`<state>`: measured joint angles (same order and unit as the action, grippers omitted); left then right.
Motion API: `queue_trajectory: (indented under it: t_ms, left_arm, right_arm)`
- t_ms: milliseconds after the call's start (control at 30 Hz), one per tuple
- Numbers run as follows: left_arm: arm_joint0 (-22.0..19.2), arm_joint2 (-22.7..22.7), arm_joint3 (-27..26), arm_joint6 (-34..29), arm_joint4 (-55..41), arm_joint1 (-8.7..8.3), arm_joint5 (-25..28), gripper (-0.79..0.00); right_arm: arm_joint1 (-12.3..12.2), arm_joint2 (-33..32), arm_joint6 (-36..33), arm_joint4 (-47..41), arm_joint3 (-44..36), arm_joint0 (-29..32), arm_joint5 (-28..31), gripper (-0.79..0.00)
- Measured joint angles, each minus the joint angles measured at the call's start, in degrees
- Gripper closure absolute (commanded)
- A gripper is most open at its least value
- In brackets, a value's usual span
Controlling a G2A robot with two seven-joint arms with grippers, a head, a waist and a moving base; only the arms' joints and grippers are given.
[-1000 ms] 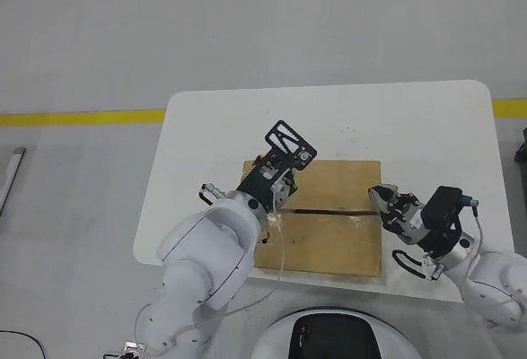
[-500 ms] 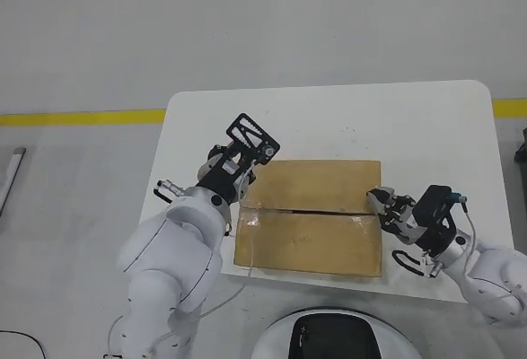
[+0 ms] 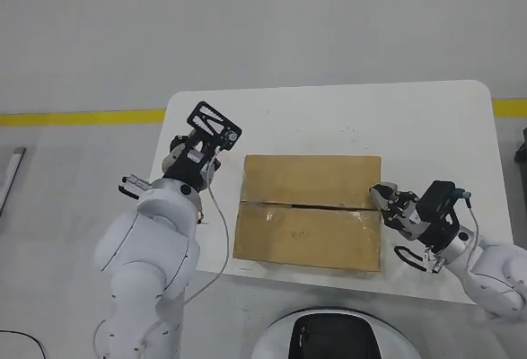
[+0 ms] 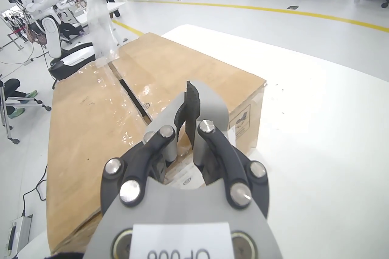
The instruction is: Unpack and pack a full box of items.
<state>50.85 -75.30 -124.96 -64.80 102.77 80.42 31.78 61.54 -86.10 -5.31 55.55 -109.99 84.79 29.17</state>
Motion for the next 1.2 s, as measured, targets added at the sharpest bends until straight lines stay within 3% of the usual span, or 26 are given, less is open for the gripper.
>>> queue_trajectory:
  t_ms: [233, 367, 500, 1000, 1200]
  left_arm:
    - [0.7, -1.3, 1.1, 1.6, 9.2, -1.0, 5.0, 0.0]
    - [1.9, -1.9, 1.9, 4.4, 12.9, -1.39, 4.9, 0.0]
    - [2.9, -3.6, 2.4, 6.0, 13.9, -1.43, 0.6, 0.0]
    - [4.7, -10.9, -0.2, 4.5, 11.7, -1.96, 0.5, 0.0]
    - [4.4, -13.1, -0.8, 3.3, 7.6, -1.86, -2.6, 0.0]
  right_arm:
    - [0.0, 0.1, -0.6, 0.4, 0.0, -0.5, -0.5, 0.0]
    - [0.1, 0.4, -0.9, 0.9, 0.1, -0.6, -0.6, 0.0]
    - [0.1, 0.5, -1.2, 1.4, 0.0, -0.6, -0.8, 0.0]
    - [0.0, 0.0, -2.3, 2.7, -0.5, 0.2, -1.0, 0.0]
    - [0.0, -0.2, -2.5, 2.7, -1.0, 0.6, -1.2, 0.0]
